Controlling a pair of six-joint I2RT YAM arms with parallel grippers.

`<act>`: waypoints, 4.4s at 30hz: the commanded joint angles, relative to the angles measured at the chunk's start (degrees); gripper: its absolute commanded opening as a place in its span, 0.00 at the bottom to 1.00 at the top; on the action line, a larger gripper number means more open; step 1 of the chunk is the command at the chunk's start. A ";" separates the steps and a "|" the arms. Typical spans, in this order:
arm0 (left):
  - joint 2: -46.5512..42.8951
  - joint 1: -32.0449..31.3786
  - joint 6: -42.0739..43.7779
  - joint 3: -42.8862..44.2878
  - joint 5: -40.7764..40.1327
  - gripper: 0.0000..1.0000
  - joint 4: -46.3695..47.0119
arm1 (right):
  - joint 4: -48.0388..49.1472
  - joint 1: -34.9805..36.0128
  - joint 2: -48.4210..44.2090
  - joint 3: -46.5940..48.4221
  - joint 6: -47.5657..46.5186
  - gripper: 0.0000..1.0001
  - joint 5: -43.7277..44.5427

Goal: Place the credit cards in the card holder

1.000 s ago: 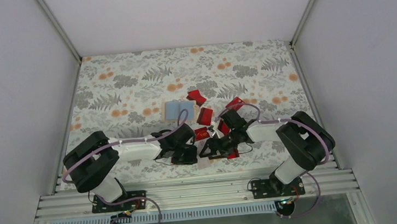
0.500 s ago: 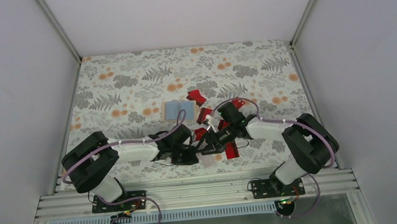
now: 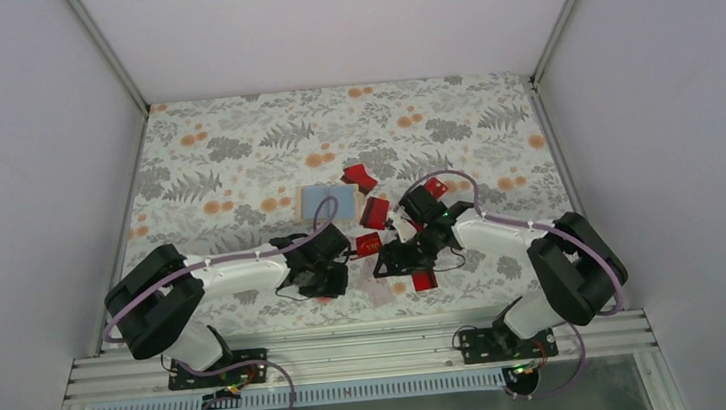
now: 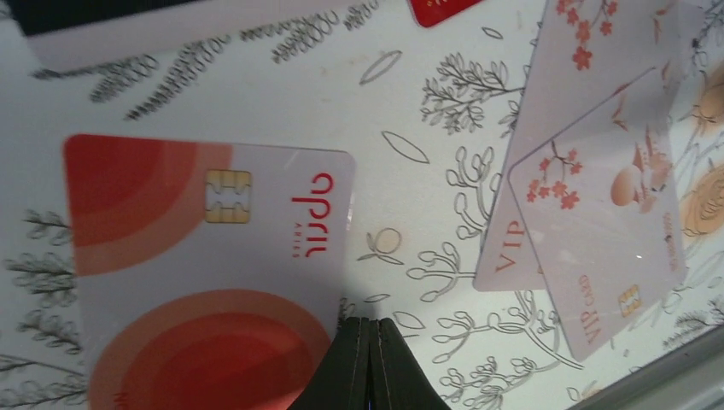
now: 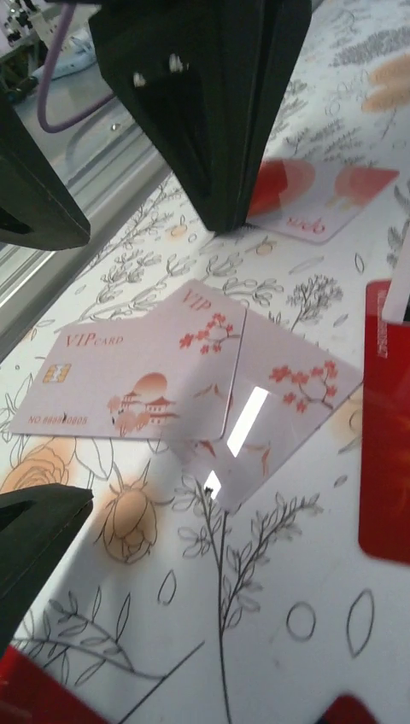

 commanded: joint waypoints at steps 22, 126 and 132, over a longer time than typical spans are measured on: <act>7.69 12.03 17.98 17.69 -4.08 0.02 -6.65 | 5.18 -7.02 3.35 4.89 6.39 0.72 2.00; -4.78 27.60 27.38 5.30 7.36 0.02 -6.91 | -17.54 15.45 36.57 23.01 1.89 0.57 34.68; -6.34 27.68 27.14 5.27 7.37 0.02 -6.37 | -17.82 15.37 34.45 24.42 1.76 0.53 35.39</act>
